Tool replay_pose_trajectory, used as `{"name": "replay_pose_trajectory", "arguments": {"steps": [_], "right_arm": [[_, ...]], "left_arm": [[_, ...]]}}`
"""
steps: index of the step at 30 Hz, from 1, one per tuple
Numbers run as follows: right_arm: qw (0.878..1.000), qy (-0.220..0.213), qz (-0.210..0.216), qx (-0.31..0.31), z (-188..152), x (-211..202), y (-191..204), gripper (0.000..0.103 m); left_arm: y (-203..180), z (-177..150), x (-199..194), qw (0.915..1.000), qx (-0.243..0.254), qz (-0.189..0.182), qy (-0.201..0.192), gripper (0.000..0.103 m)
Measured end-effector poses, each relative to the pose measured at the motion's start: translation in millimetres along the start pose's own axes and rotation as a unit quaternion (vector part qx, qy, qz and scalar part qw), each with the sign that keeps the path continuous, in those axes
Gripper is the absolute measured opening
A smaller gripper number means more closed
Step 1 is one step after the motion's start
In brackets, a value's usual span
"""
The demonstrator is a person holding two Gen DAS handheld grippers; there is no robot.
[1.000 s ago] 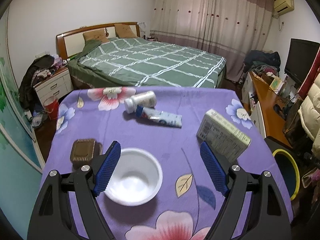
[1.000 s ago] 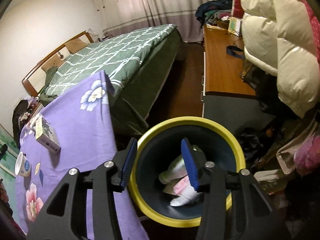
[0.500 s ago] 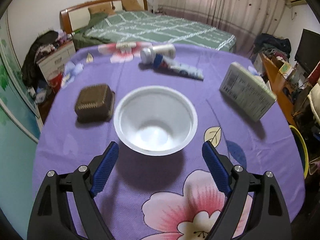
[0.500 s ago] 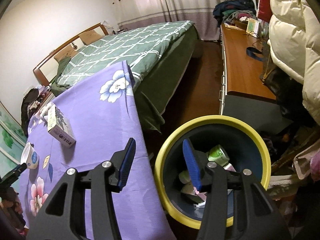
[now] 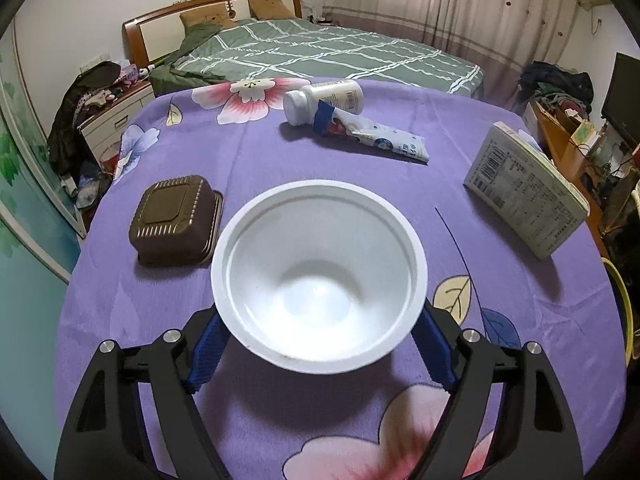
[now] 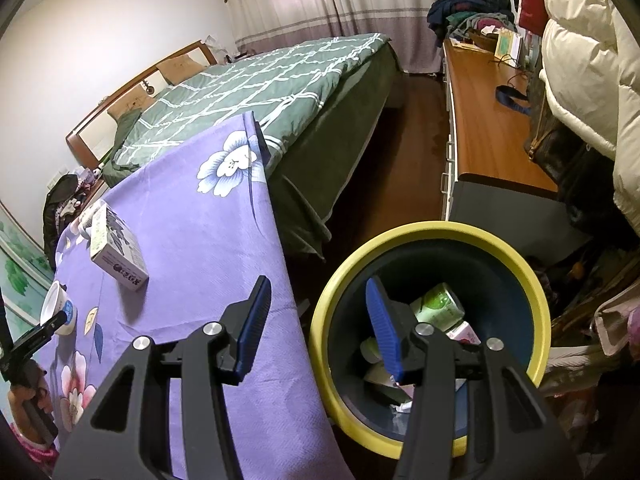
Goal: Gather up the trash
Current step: 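Grasp the white plastic bowl rim with the left gripper and drop it into the bin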
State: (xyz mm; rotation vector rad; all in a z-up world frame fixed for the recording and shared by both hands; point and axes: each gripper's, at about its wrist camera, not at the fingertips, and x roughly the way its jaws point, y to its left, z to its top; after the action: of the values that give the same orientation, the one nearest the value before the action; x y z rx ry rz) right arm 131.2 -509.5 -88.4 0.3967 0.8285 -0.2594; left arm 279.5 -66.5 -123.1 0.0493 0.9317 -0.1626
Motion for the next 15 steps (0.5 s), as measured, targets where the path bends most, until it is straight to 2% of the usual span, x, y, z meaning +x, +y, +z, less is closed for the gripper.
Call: {"name": "replay_pose_trajectory", "arguments": {"steps": [7,15], "right_arm": [[1.000,0.003,0.003,0.002,-0.6,3.4,-1.3,0.048],[1.000,0.000,0.009,0.003,-3.5,2.3,-4.3,0.048]], "left_arm": [[-3.4,5.2,1.5,0.9999,0.006,-0.001,-0.010,0.078],[-25.5,4.8,-22.8,0.9988,0.033,-0.014,-0.033,0.078]]}}
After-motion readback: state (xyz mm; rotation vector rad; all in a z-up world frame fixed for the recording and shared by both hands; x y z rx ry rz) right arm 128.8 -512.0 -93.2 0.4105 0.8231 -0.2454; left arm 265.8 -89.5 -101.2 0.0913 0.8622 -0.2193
